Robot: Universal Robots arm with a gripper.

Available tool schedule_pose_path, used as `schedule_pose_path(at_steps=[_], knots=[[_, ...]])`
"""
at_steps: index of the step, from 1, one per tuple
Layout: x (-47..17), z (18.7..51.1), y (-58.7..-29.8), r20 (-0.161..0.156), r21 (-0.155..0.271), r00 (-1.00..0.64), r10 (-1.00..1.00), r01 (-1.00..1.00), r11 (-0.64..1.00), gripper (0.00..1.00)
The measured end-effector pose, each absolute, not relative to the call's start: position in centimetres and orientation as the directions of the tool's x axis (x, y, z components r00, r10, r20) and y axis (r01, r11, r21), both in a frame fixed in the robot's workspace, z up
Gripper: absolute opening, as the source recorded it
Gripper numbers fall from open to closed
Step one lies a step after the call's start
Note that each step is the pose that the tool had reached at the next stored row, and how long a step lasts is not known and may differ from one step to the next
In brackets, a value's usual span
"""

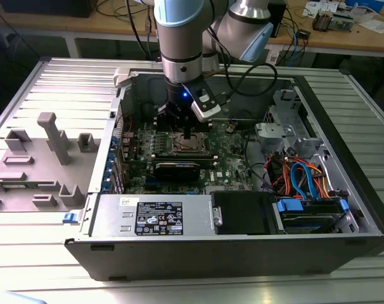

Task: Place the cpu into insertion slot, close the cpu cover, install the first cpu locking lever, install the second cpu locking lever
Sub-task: 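Install the first cpu locking lever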

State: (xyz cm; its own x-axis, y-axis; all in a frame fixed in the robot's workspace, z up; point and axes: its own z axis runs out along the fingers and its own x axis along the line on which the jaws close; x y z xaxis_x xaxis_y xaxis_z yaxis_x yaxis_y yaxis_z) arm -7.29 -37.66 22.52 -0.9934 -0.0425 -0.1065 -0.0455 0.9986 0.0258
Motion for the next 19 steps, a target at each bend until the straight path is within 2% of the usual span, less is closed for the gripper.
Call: schedule_pose_path(at_steps=[19], knots=[[-9.2,22.9,-37.7,-0.107,0.026,-0.993,-0.042,-0.045,0.999,0.11]])
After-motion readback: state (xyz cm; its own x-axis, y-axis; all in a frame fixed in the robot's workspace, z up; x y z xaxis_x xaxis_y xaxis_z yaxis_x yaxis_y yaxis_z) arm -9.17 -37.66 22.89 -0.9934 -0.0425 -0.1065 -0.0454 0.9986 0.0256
